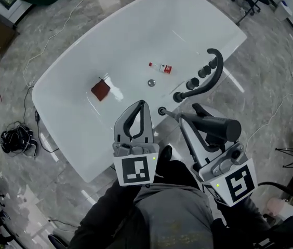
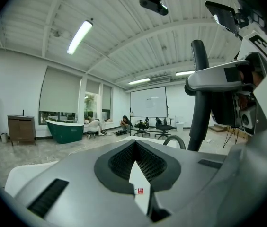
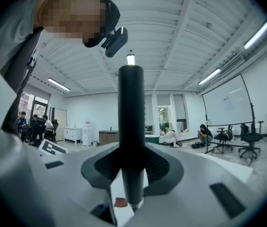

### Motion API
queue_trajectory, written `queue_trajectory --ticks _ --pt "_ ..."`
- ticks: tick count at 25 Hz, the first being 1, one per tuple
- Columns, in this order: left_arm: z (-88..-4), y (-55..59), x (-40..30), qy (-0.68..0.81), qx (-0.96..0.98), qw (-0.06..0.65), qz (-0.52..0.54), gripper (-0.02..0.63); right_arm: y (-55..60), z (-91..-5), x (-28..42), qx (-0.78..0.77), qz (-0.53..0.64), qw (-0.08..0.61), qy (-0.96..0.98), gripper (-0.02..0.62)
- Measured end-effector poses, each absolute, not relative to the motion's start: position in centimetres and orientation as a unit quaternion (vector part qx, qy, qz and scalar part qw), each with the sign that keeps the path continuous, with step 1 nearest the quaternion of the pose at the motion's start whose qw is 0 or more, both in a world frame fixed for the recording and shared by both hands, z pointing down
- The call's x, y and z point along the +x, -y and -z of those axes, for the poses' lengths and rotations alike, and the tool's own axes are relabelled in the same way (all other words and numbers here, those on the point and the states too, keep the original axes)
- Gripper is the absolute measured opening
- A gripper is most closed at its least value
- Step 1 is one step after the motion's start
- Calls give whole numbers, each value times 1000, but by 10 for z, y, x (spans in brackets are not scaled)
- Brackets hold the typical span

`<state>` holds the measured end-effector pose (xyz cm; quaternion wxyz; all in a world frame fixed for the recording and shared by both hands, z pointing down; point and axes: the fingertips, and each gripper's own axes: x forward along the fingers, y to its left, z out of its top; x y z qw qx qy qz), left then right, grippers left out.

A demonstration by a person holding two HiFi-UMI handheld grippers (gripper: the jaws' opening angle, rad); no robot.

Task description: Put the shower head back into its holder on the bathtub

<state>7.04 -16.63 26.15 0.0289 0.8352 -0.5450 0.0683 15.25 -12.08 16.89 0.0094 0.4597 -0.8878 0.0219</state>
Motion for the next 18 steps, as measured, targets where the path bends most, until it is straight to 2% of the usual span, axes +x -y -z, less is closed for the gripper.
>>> queue_trajectory --ticks 18 --pt "-287 159 61 557 829 32 -50 2 119 -203 141 453 -15 15 891 127"
